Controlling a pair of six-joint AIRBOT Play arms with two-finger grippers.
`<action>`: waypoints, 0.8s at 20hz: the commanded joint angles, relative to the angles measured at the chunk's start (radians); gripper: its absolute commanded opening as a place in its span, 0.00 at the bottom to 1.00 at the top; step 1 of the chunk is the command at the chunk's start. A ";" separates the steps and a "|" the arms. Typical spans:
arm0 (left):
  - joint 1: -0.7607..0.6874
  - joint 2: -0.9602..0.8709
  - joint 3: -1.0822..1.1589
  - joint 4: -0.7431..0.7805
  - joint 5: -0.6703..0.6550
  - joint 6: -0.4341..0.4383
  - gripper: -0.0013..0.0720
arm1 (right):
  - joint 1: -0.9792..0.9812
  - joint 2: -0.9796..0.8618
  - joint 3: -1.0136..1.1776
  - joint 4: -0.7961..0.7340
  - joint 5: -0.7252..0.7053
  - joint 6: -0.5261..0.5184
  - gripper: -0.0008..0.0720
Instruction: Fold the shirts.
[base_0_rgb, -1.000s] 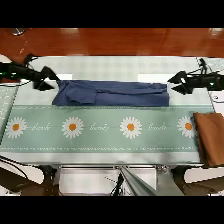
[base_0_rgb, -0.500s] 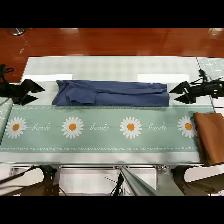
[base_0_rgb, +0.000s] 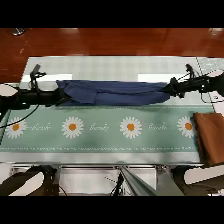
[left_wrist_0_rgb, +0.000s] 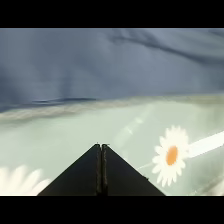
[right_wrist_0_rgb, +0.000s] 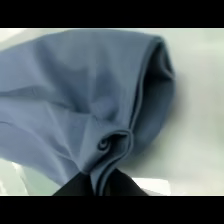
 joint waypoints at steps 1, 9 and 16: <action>-0.188 -0.013 0.017 -0.047 0.117 0.046 0.05 | -0.026 0.175 -0.005 -0.137 0.093 -0.008 0.05; -0.698 -0.497 0.587 0.384 0.175 -0.377 0.05 | -0.026 0.782 -0.296 -0.190 0.121 0.067 0.05; -0.892 -0.878 0.999 0.355 -0.073 -0.502 0.05 | -0.026 1.038 -0.363 -0.174 0.137 0.146 0.05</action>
